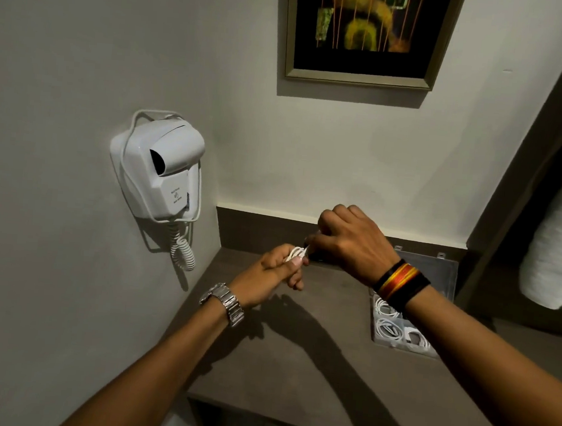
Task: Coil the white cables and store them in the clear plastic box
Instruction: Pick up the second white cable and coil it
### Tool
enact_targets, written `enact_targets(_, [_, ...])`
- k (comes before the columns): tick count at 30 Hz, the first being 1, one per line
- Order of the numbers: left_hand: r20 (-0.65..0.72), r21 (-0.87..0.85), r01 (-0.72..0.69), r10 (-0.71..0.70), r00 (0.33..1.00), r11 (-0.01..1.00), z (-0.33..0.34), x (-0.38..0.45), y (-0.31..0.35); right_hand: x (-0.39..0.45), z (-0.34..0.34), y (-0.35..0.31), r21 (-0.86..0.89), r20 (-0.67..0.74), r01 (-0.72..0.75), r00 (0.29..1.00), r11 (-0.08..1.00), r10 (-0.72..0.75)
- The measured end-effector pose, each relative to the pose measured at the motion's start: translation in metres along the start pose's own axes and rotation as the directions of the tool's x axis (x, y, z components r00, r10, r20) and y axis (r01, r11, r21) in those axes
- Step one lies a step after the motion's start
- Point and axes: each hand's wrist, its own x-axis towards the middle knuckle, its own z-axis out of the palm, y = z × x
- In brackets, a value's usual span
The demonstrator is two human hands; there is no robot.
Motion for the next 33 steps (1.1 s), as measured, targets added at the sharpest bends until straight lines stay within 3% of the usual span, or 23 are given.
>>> enact_targets(2, [0.033, -0.048, -0.009, 0.010, 0.999, 0.999, -0.001, 0.000, 0.003, -0.006, 0.009, -0.002, 0.034, -0.038, -0.037, 0.999, 0.999, 0.038])
enact_targets(4, [0.050, -0.137, -0.018, 0.025, 0.998, 0.990, -0.003, 0.001, 0.005, -0.011, 0.014, -0.008, 0.201, -0.042, -0.146, 0.987, 0.969, 0.158])
enact_targets(6, [0.055, -0.252, -0.016, 0.031, 0.998, 0.967, -0.003, 0.002, 0.005, -0.013, 0.014, -0.017, 0.422, -0.014, -0.291, 0.945, 0.859, 0.327])
enact_targets(9, [0.066, -0.357, -0.005, 0.030, 0.997, 0.934, 0.002, 0.004, 0.008, -0.012, 0.018, -0.029, 0.750, 0.126, -0.441, 0.827, 0.494, 0.547])
enact_targets(11, [0.060, -0.375, -0.012, 0.038, 0.997, 0.927, 0.006, 0.005, 0.010, -0.010, 0.019, -0.034, 0.868, 0.237, -0.439, 0.778, 0.233, 0.582])
enact_targets(14, [0.026, -0.394, -0.013, 0.025, 0.999, 0.919, 0.008, 0.006, 0.009, -0.011, 0.016, -0.035, 0.917, 0.299, -0.393, 0.793, 0.071, 0.531])
enact_targets(19, [0.006, -0.463, 0.010, -0.008, 1.000, 0.887, 0.004, 0.008, 0.007, -0.017, 0.014, -0.028, 0.919, 0.364, -0.394, 0.818, -0.026, 0.445])
enact_targets(27, [-0.029, -0.466, 0.005, -0.020, 0.999, 0.885, 0.008, 0.013, 0.001, -0.020, 0.019, -0.025, 0.905, 0.403, -0.425, 0.829, -0.031, 0.387])
enact_targets(31, [-0.100, -0.339, 0.007, -0.043, 0.994, 0.941, 0.013, 0.015, 0.002, -0.019, 0.022, -0.026, 0.885, 0.396, -0.463, 0.803, 0.049, 0.445])
enact_targets(33, [-0.140, -0.103, 0.018, -0.032, 0.990, 0.995, 0.013, 0.016, 0.003, -0.019, 0.026, -0.027, 0.866, 0.385, -0.490, 0.782, 0.101, 0.491])
